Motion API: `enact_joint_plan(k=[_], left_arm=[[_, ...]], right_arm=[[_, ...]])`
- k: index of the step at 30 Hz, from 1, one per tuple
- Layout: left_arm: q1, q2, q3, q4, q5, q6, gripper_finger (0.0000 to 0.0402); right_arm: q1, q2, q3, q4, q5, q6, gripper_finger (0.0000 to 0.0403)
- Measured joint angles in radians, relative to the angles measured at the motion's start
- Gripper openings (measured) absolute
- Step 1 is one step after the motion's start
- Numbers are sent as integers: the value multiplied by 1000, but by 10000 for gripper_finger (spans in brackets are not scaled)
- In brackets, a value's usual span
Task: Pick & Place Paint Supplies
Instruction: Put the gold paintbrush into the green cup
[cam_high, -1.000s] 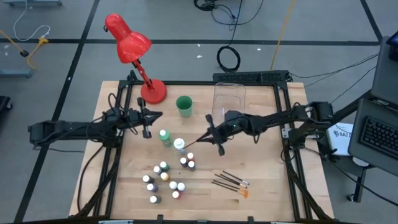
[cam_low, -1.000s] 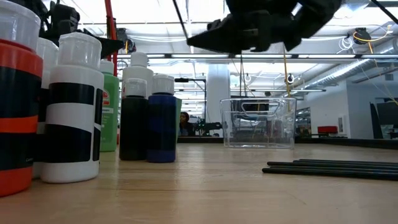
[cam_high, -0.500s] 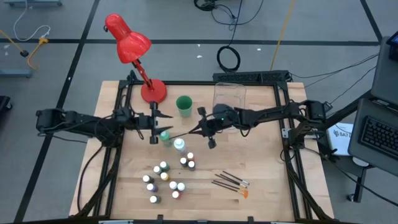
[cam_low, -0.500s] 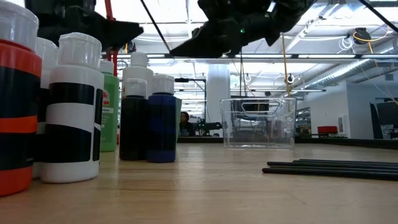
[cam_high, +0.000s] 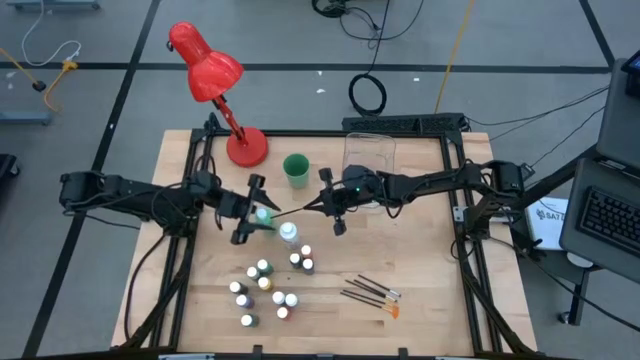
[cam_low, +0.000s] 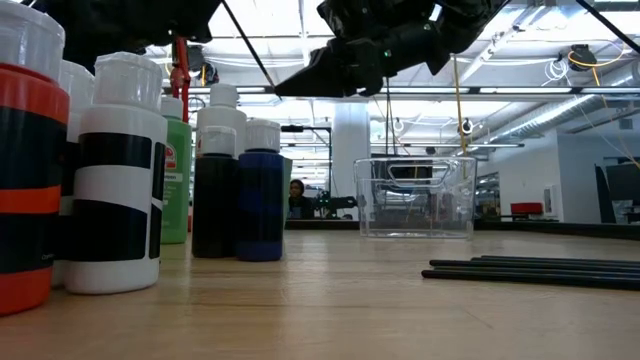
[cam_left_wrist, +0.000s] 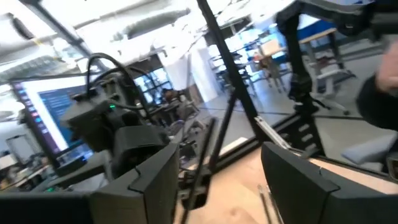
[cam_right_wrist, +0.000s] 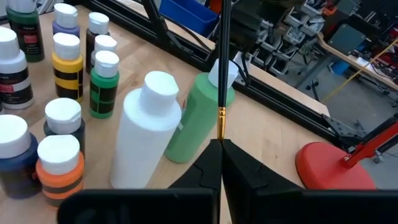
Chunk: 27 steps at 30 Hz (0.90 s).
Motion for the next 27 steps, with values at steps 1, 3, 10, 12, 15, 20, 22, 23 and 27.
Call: enact_joint_plan(k=[1, 3, 10, 12, 15, 20, 22, 23, 27], left_arm=[[-1, 0, 4, -2, -12, -3, 223], [-5, 1, 8, -2, -24, -11, 218], [-5, 1, 8, -2, -55, -10, 182], [-5, 1, 8, -1, -81, -11, 157], [-5, 1, 8, 5, -86, -11, 114], [-5, 1, 8, 6, -84, -11, 46], [-4, 1, 8, 7, -84, -7, 19], [-4, 1, 8, 6, -85, -2, 10], [-4, 1, 9, 5, -85, -19, 8]], right_arm=[[0, 0, 0, 1, 1, 0, 0], [0, 0, 0, 1, 1, -3, 0], [0, 0, 0, 18, 2, -3, 0], [0, 0, 0, 20, 2, -3, 0], [-1, 0, 0, 22, 2, -3, 0], [-1, 0, 0, 21, 2, -2, 0], [-1, 0, 0, 20, 2, -2, 0], [0, 0, 0, 18, 2, -2, 0], [0, 0, -1, 13, 1, -1, 0]])
